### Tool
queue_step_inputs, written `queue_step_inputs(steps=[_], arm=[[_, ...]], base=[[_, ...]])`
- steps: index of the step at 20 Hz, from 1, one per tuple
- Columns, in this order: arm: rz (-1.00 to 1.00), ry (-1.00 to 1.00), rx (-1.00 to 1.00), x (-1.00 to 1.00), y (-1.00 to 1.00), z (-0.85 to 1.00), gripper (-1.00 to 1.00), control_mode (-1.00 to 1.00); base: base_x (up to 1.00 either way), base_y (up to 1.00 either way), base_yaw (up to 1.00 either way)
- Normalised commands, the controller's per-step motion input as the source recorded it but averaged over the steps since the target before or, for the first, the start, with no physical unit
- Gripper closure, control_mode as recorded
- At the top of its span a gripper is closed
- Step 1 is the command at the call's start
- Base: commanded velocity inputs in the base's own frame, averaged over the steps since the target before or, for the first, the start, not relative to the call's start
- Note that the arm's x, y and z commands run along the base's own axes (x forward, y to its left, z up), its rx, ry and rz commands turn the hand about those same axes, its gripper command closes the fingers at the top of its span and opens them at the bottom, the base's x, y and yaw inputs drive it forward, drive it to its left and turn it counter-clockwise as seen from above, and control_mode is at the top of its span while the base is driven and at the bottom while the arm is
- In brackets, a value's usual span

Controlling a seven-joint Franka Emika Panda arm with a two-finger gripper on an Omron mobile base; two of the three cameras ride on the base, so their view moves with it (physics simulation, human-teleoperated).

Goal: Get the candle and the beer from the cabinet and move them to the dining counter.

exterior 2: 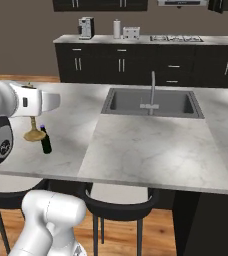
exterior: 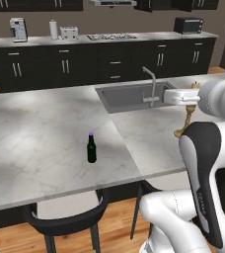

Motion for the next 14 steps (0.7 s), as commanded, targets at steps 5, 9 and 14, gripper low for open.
queue_step_inputs(steps=[5, 9, 14], arm=[[0.0, 0.0, 0.0, 0.0, 0.0, 0.0, 1.0, 1.0], [0.03, 0.0, 0.0, 0.34, -0.05, 0.0, 1.0, -1.0], [0.19, 0.01, 0.0, 0.76, -0.28, -0.17, 1.0, -1.0]], base=[[0.12, 0.01, 0.0], [0.05, 0.0, 0.0], [0.0, 0.0, 0.0]])
